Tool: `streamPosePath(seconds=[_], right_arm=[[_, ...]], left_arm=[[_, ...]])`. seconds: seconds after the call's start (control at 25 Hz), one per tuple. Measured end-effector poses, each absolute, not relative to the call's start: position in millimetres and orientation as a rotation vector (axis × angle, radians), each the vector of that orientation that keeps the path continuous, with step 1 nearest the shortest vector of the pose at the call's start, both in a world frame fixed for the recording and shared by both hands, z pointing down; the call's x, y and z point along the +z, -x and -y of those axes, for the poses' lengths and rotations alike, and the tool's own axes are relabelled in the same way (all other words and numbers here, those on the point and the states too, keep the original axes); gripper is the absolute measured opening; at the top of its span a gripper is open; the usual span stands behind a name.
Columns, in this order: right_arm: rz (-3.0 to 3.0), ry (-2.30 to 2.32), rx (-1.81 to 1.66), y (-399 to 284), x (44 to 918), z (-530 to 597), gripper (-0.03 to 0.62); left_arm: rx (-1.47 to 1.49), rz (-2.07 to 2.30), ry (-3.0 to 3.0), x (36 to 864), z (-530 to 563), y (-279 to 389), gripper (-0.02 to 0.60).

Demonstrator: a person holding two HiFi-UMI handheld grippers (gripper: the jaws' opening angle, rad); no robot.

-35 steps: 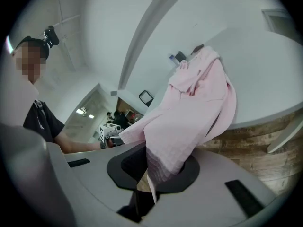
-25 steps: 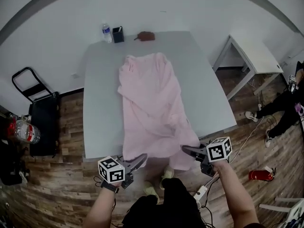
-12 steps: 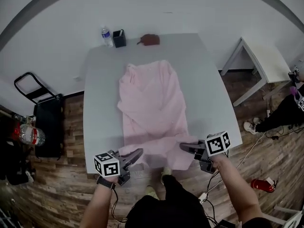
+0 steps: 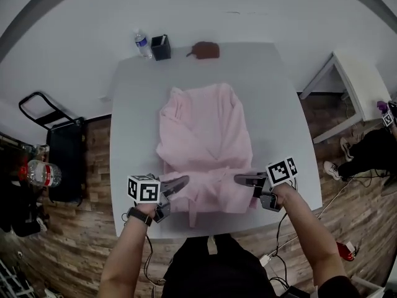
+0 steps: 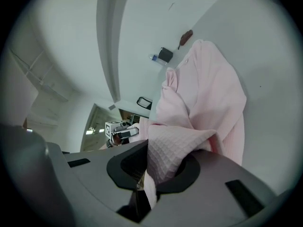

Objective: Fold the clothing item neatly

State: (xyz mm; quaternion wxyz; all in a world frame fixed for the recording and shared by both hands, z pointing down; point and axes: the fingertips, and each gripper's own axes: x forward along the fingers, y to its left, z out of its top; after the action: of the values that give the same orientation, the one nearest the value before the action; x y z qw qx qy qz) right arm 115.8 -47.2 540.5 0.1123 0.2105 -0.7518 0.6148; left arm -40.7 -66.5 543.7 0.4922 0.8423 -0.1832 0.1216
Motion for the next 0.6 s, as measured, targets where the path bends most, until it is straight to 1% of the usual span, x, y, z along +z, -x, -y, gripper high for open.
streamPosePath(seconds=[0.36,0.6], right_arm=[[2.192,-0.608,1.801,-120.6,566.4,114.7,0.048],[2.174,-0.539,1.735,-124.6,589.6,128.9,0.048]], left_arm=[[0.285,0.370,-1.944,579.0,129.3,43.4,0.009],[0.318,0.394,-1.858,606.4,129.3,46.0,0.009]])
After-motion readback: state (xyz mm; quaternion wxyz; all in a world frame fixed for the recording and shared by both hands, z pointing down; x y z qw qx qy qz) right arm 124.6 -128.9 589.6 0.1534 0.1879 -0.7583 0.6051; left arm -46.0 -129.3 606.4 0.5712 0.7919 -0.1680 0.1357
